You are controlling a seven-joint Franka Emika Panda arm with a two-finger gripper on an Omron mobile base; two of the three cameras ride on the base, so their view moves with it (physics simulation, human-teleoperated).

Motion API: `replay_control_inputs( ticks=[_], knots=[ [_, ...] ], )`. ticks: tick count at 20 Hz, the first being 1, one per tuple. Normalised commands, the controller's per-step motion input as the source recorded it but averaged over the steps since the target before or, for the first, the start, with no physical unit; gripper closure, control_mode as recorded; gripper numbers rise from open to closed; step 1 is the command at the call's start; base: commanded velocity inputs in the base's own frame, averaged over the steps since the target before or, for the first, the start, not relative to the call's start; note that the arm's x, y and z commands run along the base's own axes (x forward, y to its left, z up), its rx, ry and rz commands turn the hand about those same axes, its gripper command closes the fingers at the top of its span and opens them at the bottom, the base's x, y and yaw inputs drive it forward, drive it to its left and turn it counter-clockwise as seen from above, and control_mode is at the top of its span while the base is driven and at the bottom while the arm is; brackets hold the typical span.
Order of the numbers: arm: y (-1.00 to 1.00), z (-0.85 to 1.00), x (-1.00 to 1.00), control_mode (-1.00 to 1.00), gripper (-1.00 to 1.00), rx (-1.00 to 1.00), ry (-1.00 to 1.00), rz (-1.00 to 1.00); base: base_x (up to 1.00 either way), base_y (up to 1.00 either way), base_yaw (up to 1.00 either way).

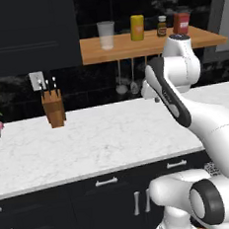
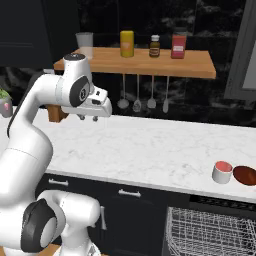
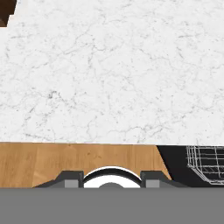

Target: Pick up the cup and bowl from the counter, place them in the dishwasher, and close the dishwasher door.

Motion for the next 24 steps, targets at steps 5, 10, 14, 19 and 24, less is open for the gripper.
replay_control_inputs(
  ticks=[5,10,14,19,24],
  knots=[
    [0.00,0.00,0.00,1.00,-1.00,0.00,0.00,0.00,-0.07,0.00,-0.07],
    [0.00,0.00,0.00,1.00,-1.00,0.00,0.00,0.00,-0.12,0.26,-0.39],
    [0.00,0.00,0.00,1.00,-1.00,0.00,0.00,0.00,-0.14,0.47,-0.63],
    [0.00,0.00,0.00,1.00,-1.00,0.00,0.00,0.00,-0.16,0.27,-0.75],
    [0.00,0.00,0.00,1.00,-1.00,0.00,0.00,0.00,0.00,0.06,-0.61]
  ],
)
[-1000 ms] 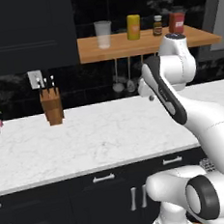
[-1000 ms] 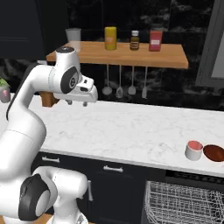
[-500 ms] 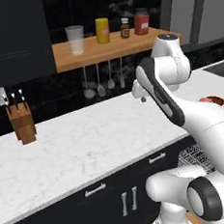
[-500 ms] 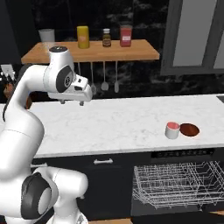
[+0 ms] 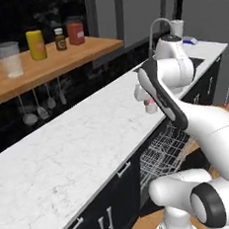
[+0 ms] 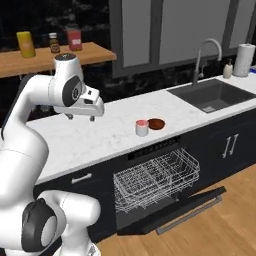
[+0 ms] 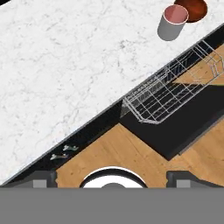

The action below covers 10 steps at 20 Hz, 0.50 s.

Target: Pick up the cup and bowl from the counter, place them in the dishwasher, and close the dishwasher door.

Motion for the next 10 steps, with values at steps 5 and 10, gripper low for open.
replay_control_inputs(
  ticks=[5,10],
  knots=[
    [0.00,0.00,0.00,1.00,-1.00,0.00,0.00,0.00,0.00,0.00,-0.54],
    [0.00,0.00,0.00,1.00,-1.00,0.00,0.00,0.00,0.01,0.19,-0.40]
  ],
)
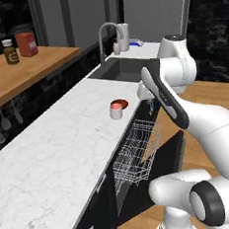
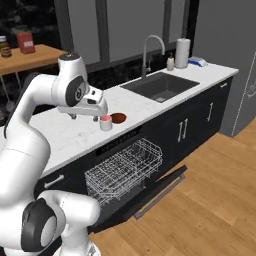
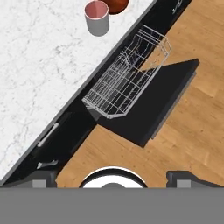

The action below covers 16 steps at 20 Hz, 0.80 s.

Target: Pick up the cup and bowl from the counter, place them in the dishwasher, and close the dishwasher door.

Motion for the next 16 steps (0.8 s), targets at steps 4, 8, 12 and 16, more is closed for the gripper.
replay_control_inputs(
  ticks=[4,8,12,16],
  knots=[
    [0.00,0.00,0.00,1.00,-1.00,0.00,0.00,0.00,0.16,0.29,-0.24],
    [0.00,0.00,0.00,1.00,-1.00,0.00,0.00,0.00,0.34,0.41,-0.18],
    [0.00,0.00,0.00,1.00,-1.00,0.00,0.00,0.00,0.23,0.39,-0.07],
    [0.00,0.00,0.00,1.00,-1.00,0.00,0.00,0.00,0.23,0.20,0.00]
  ],
)
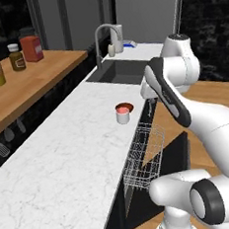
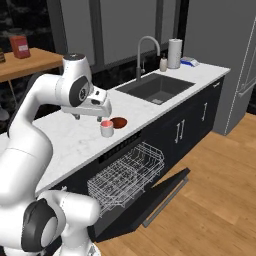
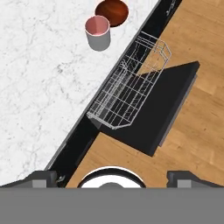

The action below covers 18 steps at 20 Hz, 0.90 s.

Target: Pick up the cup and bowl from the counter, place them in the dishwasher, and close the dishwasher door.

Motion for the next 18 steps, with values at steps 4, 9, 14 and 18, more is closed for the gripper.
replay_control_inputs(
  ticks=[4,9,14,18],
  knots=[
    [0.09,0.00,0.30,-1.00,-1.00,0.00,0.00,0.00,0.09,0.01,0.00],
    [0.01,-0.01,0.62,-1.00,-1.00,0.00,-0.04,0.00,0.00,0.00,0.00],
    [0.00,-0.21,0.90,-1.00,-1.00,0.00,0.18,-0.04,0.00,0.00,0.00],
    [0.12,-0.46,1.00,-1.00,-1.00,0.01,0.43,-0.12,0.00,0.00,0.00]
  ],
)
